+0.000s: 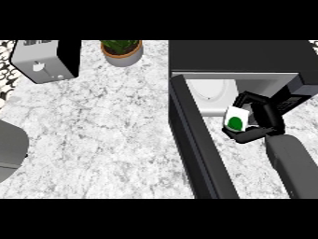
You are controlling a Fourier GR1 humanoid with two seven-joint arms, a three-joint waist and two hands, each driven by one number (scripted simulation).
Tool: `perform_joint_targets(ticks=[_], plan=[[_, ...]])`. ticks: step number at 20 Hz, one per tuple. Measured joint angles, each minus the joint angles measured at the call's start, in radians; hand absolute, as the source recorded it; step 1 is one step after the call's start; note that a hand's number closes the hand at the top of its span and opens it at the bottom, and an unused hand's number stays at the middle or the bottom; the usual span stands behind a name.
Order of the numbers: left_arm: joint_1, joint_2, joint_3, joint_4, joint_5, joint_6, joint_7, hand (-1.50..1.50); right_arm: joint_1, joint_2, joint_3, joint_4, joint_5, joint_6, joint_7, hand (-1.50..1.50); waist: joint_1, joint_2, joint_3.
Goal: Pick up the milk, place it into the microwave and close the microwave
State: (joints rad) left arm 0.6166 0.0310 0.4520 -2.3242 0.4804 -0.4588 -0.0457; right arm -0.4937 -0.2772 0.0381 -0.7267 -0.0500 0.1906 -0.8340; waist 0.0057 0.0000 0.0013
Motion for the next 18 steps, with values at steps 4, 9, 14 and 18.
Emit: perform_joint_targets(ticks=[4,9,14,18], plan=[[-0.003,-0.004,-0.002,-0.002,0.008,-0.007,0.011,-1.50,-0.006,0.022,0.002,-0.022,0.021,-0.086,0.059,1.50,-0.014,0.001,0.005],[-0.005,-0.002,0.000,-0.001,0.012,-0.019,0.013,-1.50,-0.014,0.030,0.022,-0.012,0.079,-0.214,0.082,1.50,-0.015,-0.004,0.004],[-0.012,0.000,-0.007,0.006,0.013,-0.035,0.013,-1.50,-0.015,0.045,0.033,-0.004,0.120,-0.353,0.107,1.50,-0.010,-0.007,0.001],[-0.025,0.010,-0.011,0.013,0.020,-0.048,0.013,-1.50,-0.012,0.055,0.037,-0.002,0.142,-0.465,0.126,1.50,0.000,-0.007,-0.001]])
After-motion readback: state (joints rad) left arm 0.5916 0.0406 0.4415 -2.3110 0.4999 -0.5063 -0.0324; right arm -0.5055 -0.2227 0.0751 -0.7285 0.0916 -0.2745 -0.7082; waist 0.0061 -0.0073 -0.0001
